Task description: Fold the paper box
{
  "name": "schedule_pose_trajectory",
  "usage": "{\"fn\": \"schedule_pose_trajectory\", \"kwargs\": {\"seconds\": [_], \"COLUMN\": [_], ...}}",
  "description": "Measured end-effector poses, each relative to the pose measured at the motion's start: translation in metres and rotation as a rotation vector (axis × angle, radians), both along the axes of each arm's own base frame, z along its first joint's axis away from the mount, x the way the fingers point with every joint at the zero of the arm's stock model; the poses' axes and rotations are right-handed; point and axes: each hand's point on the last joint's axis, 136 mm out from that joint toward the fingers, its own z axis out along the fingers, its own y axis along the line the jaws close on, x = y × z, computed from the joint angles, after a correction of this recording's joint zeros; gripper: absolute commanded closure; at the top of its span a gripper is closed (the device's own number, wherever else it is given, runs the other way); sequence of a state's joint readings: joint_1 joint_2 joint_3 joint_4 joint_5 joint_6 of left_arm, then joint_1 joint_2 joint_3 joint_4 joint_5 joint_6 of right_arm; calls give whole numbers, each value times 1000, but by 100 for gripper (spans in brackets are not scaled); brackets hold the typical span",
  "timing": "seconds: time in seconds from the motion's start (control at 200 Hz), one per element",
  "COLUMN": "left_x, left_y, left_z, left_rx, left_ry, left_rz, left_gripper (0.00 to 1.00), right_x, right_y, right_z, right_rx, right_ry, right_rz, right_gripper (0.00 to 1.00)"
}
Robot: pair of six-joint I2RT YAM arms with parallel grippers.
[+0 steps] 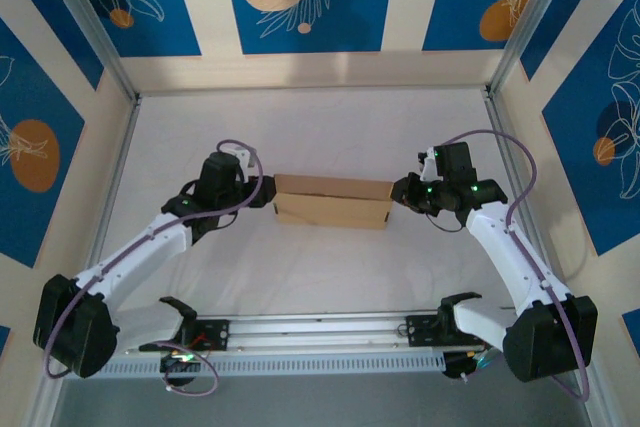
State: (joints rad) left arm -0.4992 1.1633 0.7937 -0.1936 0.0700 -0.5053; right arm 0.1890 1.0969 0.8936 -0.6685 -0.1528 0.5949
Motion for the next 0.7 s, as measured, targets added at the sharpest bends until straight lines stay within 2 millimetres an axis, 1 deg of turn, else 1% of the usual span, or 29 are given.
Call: {"fn": "schedule_pose_trajectory", "kwargs": {"seconds": [0.07, 0.295, 0.455, 0.53, 0.61, 0.7], "left_x": [1, 4, 0, -6, -16, -32], "left_y": [-1, -6, -4, -1, 3, 8], "left_z": [-1, -3, -3, -2, -2, -4], "left_rx": [-6, -49, -104, -130, -151, -175], "left_ry": [-2, -9, -21, -24, -13, 4], "left_rz": [-2, 5, 26, 37, 47, 57], "left_gripper": [58, 71, 76, 80, 84, 86], "right_x": [0, 0, -3, -10, -23, -39], "right_y": [0, 2, 8, 11, 13, 15], "right_z": [0, 0, 0, 2, 2, 1], "right_rx": [-2, -16, -75, -104, -114, -121], "right_ry": [-2, -12, -41, -57, -57, -54], "right_rz": [2, 14, 35, 51, 64, 80], "right_gripper": [80, 81, 82, 83, 84, 85]}}
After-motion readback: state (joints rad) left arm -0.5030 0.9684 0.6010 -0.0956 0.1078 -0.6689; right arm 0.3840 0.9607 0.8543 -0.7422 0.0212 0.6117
